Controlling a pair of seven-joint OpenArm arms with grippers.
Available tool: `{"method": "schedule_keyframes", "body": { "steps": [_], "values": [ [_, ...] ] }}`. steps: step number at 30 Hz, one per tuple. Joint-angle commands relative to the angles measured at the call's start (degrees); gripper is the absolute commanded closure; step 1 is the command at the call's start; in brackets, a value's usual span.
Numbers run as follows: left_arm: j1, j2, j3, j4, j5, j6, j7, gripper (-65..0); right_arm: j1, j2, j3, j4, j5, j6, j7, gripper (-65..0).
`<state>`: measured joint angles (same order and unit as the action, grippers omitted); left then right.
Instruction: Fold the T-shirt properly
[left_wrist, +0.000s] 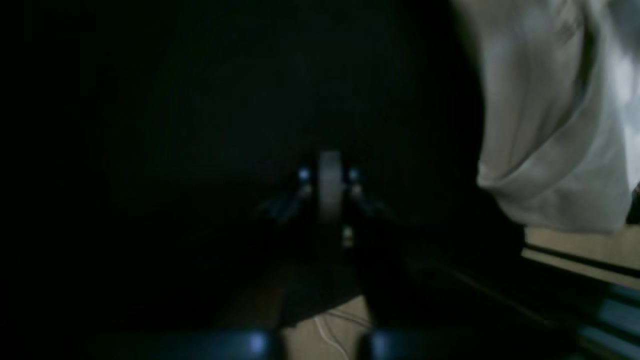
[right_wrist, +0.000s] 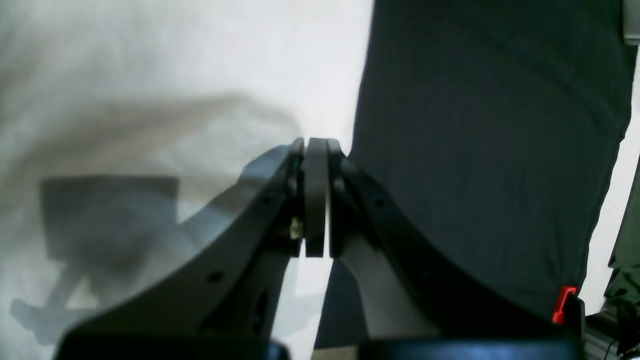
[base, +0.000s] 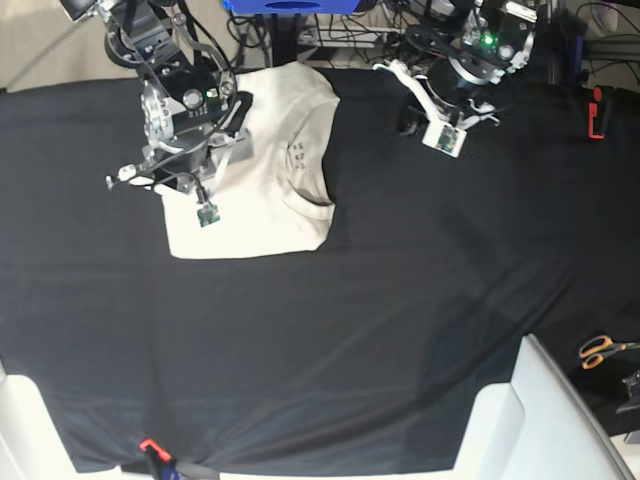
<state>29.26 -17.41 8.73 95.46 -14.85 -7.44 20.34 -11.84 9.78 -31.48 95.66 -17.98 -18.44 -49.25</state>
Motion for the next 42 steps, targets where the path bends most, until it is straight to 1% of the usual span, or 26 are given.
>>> {"method": "schedule_keyframes", "body": {
  "steps": [1,2,4,6,9,11,12,13,15,16,17,18,19,20,21,24,26,27,28,29,34,42],
  "values": [
    [-0.6,1.5,-0.4,1.0,-0.3,-0.1,-1.7,0.0,0.1,0.0,0.3,0.8,-0.6,-0.3,0.7,0.0],
    [-0.6,2.8,-0.7,1.0,-0.3,-0.2,-1.7,0.0,-0.2,0.1,0.4,0.8,-0.6,-0.3,0.7,0.0],
    [-0.7,4.0,-0.7,1.2,-0.5,-0.4,-1.7,0.0,-0.7,0.5,0.4,0.8,-0.6,-0.3,0.9,0.0],
    [-1.2,4.9,-0.7,1.0,-3.7,-0.4,-1.7,0.0,-1.0,0.6,0.4,0.7,-0.7,-0.3,0.8,0.0],
    [-2.3,4.5,-0.6,-0.5,-14.6,-0.4,-1.7,0.0,-1.1,2.0,0.4,0.7,-0.7,-0.3,0.8,0.0],
    [-3.7,1.9,0.1,-1.6,-22.4,-0.4,-1.7,0.0,-1.1,2.3,0.4,0.7,-0.7,-0.3,0.7,0.0],
    [-4.2,0.9,0.7,-2.4,-24.9,-0.4,-1.7,0.0,-1.1,2.3,0.4,0.7,-0.7,-0.3,0.7,0.0],
    [-4.5,0.1,1.2,-3.0,-26.7,-0.4,-1.7,-2.1,-1.1,2.3,0.4,0.7,-0.7,-0.3,0.7,0.0],
    [-5.0,-0.5,1.9,-3.9,-27.6,-0.4,-1.7,-21.9,-1.1,2.3,0.4,0.7,-0.7,-0.3,0.7,0.0],
    [-5.3,-0.2,1.9,-4.4,-27.5,-0.4,-1.7,-30.4,-1.1,2.3,0.4,0.7,-0.7,-0.3,0.7,0.0],
    [-5.4,-0.1,2.3,-4.9,-27.7,-0.4,-1.8,-37.0,-1.1,2.3,0.4,0.7,-0.7,-0.3,0.7,0.0],
    [-5.7,0.0,2.3,-5.5,-27.7,-0.4,-1.8,-42.5,-1.1,2.3,0.4,0.7,-0.7,-0.3,0.7,0.0],
    [-5.7,0.5,2.3,-6.0,-27.8,-0.8,-1.8,-46.4,-1.1,2.3,0.4,0.7,-0.7,-0.3,0.7,0.0],
    [-5.9,1.1,2.3,-6.4,-27.8,-2.5,-1.8,-49.4,-1.1,2.2,0.4,0.7,-0.7,-0.3,0.7,0.0],
    [-6.4,1.5,2.3,-7.1,-27.8,-5.6,-1.8,-50.7,-1.1,2.2,0.4,0.7,-0.7,-0.3,0.7,0.0],
    [-7.2,2.9,2.3,-10.1,-27.9,-15.1,-1.7,-51.7,-1.1,2.2,0.4,0.7,-0.7,-0.3,0.7,0.0],
    [-8.0,4.0,2.1,-13.1,-27.9,-20.6,-1.7,-50.8,-1.1,2.2,0.4,0.7,-0.7,-0.3,0.7,0.0],
    [-8.4,4.5,2.0,-14.8,-27.9,-22.8,-1.7,-50.2,-1.1,2.2,0.4,0.7,-0.7,-0.3,0.7,0.0],
    [-8.6,5.1,1.9,-16.6,-27.9,-24.2,-1.7,-50.2,-1.1,2.2,0.4,0.7,-0.7,-0.3,0.7,0.0],
    [-9.4,5.9,1.9,-18.4,-27.9,-24.8,-1.7,-50.4,-1.1,2.3,0.4,0.7,-0.7,-0.3,0.7,0.0],
    [-12.9,8.8,2.3,-25.5,-27.5,-24.8,-1.8,-50.4,-1.1,2.3,0.4,0.7,-0.7,-0.3,0.7,0.0],
    [-16.9,11.6,2.7,-28.1,-27.5,-24.8,-1.7,-50.2,-1.1,2.3,0.4,0.7,-0.7,-0.3,0.7,0.0]
  ]
}}
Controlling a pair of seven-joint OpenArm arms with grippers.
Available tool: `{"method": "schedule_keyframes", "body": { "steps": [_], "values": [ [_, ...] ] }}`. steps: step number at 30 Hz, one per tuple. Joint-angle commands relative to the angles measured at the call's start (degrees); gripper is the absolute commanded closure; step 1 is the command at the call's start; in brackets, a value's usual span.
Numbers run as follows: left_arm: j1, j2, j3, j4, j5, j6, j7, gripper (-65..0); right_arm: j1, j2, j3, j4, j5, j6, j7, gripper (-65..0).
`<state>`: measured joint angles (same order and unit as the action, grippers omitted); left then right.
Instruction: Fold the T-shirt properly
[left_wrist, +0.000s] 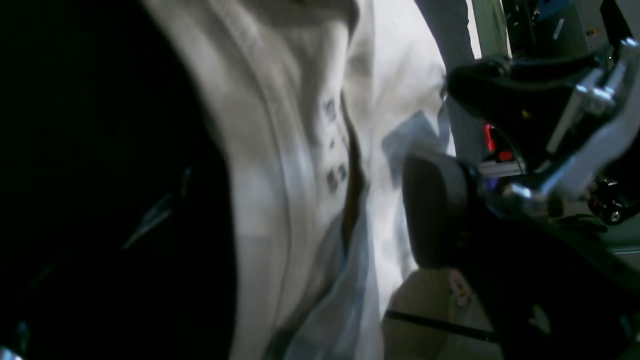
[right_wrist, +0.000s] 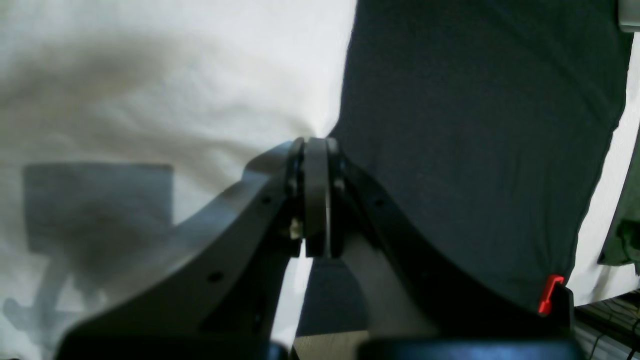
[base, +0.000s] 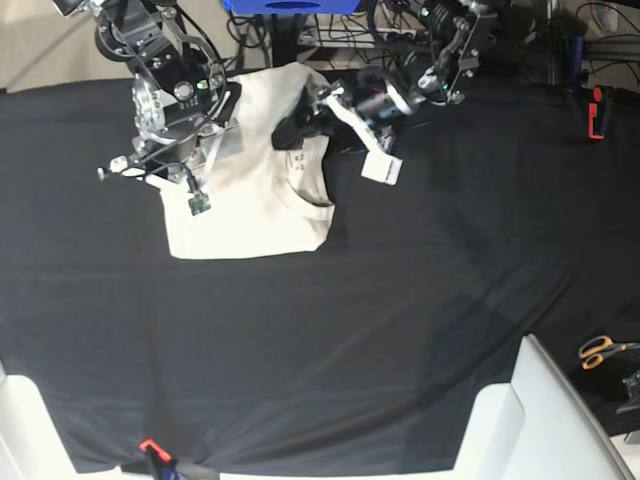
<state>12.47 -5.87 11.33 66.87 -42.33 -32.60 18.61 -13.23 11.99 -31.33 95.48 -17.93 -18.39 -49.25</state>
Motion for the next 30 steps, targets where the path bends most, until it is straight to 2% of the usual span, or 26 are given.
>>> {"method": "schedule_keyframes", "body": {
  "steps": [1,5,10,11,13,18,19,24,26,30],
  "values": [
    [-1.0,0.3,1.1,0.0,0.0,0.4,0.0,-50.2,0.3,0.1,0.3,0.8,-0.7,-0.4,0.7,0.0],
    [-3.9,0.1,3.7,-3.3,0.0,0.4,0.0,-50.2,0.3,0.1,0.3,0.8,-0.7,-0.4,0.7,0.0],
    [-6.0,0.4,3.6,-7.0,0.0,0.4,0.0,-50.0,0.3,0.1,0.3,0.8,-0.7,-0.4,0.7,0.0],
    [-6.4,0.5,3.6,-7.4,0.0,0.4,0.0,-48.4,0.3,0.1,0.3,0.8,-0.7,-0.4,0.7,0.0],
    [-7.1,0.5,3.7,-8.3,0.0,0.4,0.0,-40.3,0.3,0.1,0.3,0.8,-0.7,-0.4,0.7,0.0],
    [-8.9,0.5,3.7,-10.3,0.1,0.4,-0.1,-5.1,0.4,0.1,0.3,0.8,-0.7,-0.4,0.9,0.0],
    [-9.3,0.5,3.7,-10.6,0.1,0.4,-0.1,0.0,0.4,0.1,0.4,0.8,-0.7,-0.4,0.9,0.0],
    [-10.1,-0.1,3.7,-10.0,0.1,0.4,0.1,0.0,-0.4,-1.6,8.4,1.4,-0.7,-0.4,1.6,0.0],
    [-10.7,-1.1,3.7,-9.6,0.1,0.4,0.3,0.0,-1.1,-2.0,11.7,2.0,-0.7,-0.4,3.8,0.0],
    [-10.9,-3.8,3.7,-4.4,0.1,0.4,8.9,0.0,-1.9,-2.7,16.3,1.8,-0.7,-0.4,6.0,0.0]
  ]
}}
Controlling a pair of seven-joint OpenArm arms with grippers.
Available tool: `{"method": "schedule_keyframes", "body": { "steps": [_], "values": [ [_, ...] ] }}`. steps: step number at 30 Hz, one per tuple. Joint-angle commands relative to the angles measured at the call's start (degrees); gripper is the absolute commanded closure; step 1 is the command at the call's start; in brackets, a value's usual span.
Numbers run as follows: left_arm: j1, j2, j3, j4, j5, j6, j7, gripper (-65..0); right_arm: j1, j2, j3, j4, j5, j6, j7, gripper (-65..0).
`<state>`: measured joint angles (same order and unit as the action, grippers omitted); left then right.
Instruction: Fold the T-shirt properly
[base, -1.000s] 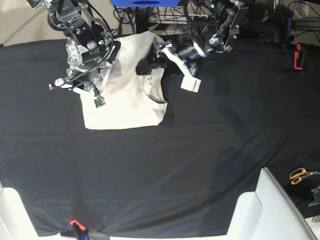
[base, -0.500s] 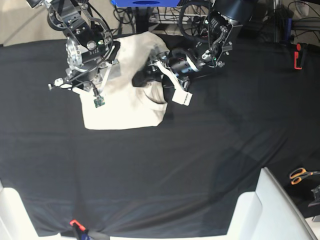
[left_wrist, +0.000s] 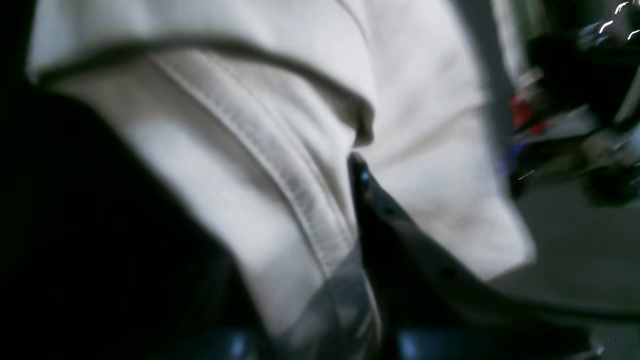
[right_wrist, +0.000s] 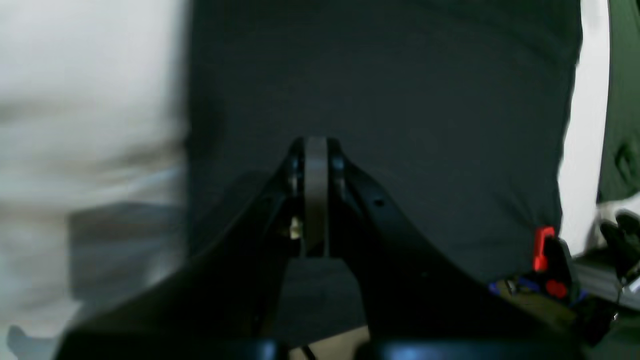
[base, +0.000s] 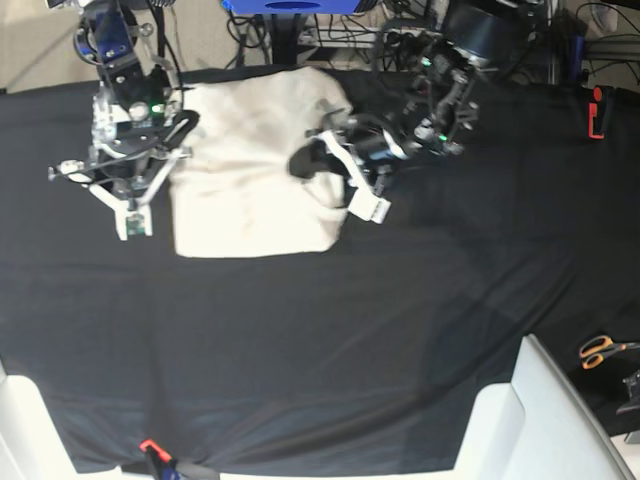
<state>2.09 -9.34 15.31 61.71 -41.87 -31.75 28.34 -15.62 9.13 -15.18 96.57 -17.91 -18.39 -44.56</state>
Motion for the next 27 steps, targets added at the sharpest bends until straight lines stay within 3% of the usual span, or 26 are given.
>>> {"method": "schedule_keyframes", "body": {
  "steps": [1,7,9,15,23,27],
  "values": [
    [-0.5,-1.3,-0.3,2.9,-0.4,-0.5,1.1,0.0,0.5,-0.4,1.1,0.6,-0.7,-0.4,1.3,0.0],
    [-2.7,-6.5,-0.2,10.4,-0.3,-0.4,10.5,0.0,0.4,-1.0,2.0,0.6,-0.7,-0.4,1.8,0.0],
    [-4.9,-7.8,1.9,10.3,2.8,-0.4,12.2,0.0,0.4,-1.4,1.9,0.6,-0.7,-0.4,1.8,0.0],
    [-12.2,-6.3,16.1,10.3,26.4,-0.4,16.3,0.0,0.3,-2.4,2.1,0.6,-0.7,-0.4,1.7,0.0],
    [-17.4,-1.3,26.1,10.2,55.5,-0.5,16.1,0.0,-0.6,-2.4,2.2,0.7,-0.7,-0.4,1.6,0.0],
    [-18.4,1.4,30.0,9.0,66.7,-0.5,15.8,0.0,-0.7,-2.4,2.3,0.7,-0.7,-0.4,1.4,0.0]
  ]
}}
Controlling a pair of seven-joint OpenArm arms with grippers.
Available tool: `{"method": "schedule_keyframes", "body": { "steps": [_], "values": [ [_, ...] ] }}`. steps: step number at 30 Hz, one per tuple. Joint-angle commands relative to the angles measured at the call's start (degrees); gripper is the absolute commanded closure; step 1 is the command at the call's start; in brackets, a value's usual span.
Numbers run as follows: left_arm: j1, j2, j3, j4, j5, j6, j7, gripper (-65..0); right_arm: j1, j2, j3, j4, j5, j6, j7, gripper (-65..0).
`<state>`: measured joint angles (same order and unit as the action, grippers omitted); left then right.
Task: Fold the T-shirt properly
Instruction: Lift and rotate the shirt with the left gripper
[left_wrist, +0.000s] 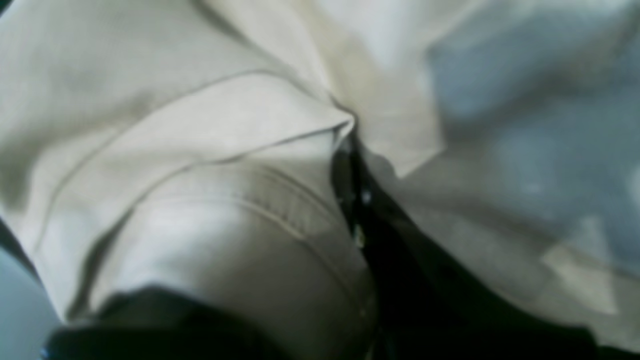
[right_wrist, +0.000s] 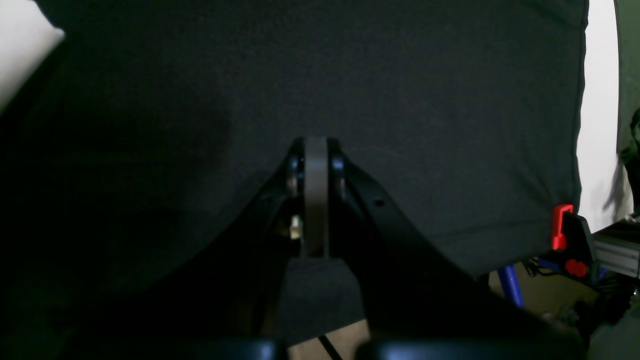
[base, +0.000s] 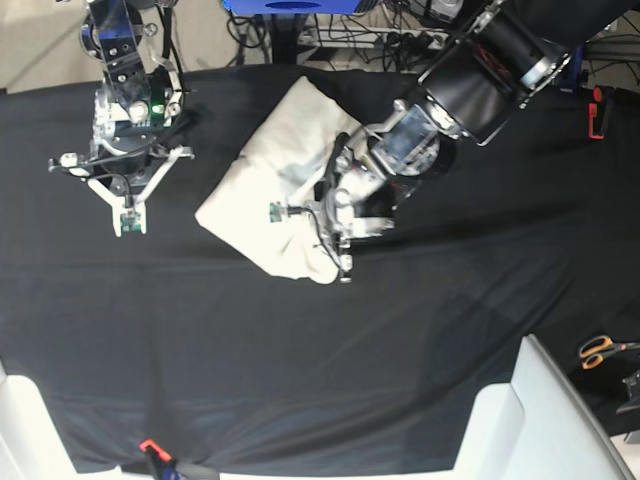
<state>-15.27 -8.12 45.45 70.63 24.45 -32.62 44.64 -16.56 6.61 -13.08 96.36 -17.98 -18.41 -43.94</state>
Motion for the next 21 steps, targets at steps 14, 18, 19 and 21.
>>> {"method": "schedule_keyframes", "body": {
  "steps": [14,18,19,21],
  "values": [
    [-1.8,3.2,6.6,0.7,12.6,0.4,-13.2,0.0,-0.4,0.6,0.3,0.8,-0.7,-0.4,0.7,0.0],
    [-2.1,3.2,9.8,0.7,14.5,0.4,-13.4,0.0,-0.4,0.6,0.3,0.8,-0.8,-0.4,0.7,0.0],
    [-2.1,3.2,10.2,0.7,15.2,0.4,-13.5,0.0,-0.4,0.6,0.3,0.8,-0.8,-0.4,0.7,0.0],
    [-2.1,3.2,11.6,0.9,16.4,0.4,-13.6,0.0,-0.4,0.6,0.3,0.8,-0.8,-0.4,0.7,0.0]
  ]
}}
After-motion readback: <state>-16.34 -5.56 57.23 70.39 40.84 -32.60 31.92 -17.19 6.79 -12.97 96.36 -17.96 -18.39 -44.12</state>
